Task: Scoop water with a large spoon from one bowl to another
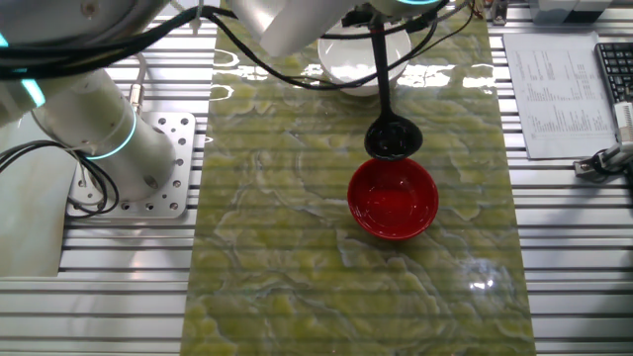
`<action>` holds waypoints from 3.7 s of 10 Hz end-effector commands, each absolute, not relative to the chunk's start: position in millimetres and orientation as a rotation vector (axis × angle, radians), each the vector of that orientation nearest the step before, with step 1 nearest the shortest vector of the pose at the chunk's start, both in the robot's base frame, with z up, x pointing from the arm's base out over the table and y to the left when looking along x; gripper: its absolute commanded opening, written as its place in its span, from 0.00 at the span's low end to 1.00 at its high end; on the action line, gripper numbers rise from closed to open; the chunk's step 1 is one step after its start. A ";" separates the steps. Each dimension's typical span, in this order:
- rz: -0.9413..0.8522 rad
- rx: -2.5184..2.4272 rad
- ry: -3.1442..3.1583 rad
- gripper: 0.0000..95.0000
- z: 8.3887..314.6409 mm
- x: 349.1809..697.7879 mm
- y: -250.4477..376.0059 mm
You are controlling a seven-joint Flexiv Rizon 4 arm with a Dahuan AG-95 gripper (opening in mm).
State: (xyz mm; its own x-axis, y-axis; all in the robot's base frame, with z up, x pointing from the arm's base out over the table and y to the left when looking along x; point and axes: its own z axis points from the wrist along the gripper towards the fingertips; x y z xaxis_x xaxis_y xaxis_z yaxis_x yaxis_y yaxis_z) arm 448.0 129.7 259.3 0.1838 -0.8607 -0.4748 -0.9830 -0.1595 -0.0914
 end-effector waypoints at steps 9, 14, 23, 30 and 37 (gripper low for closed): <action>0.447 -2.035 1.793 0.00 259.2 448.9 129.9; 0.446 -2.042 1.796 0.00 260.1 449.5 124.1; 0.421 -2.142 1.711 0.00 251.8 461.0 86.4; 0.368 -2.227 1.679 0.00 242.0 473.2 71.7; 0.364 -2.214 1.684 0.00 236.3 470.3 66.4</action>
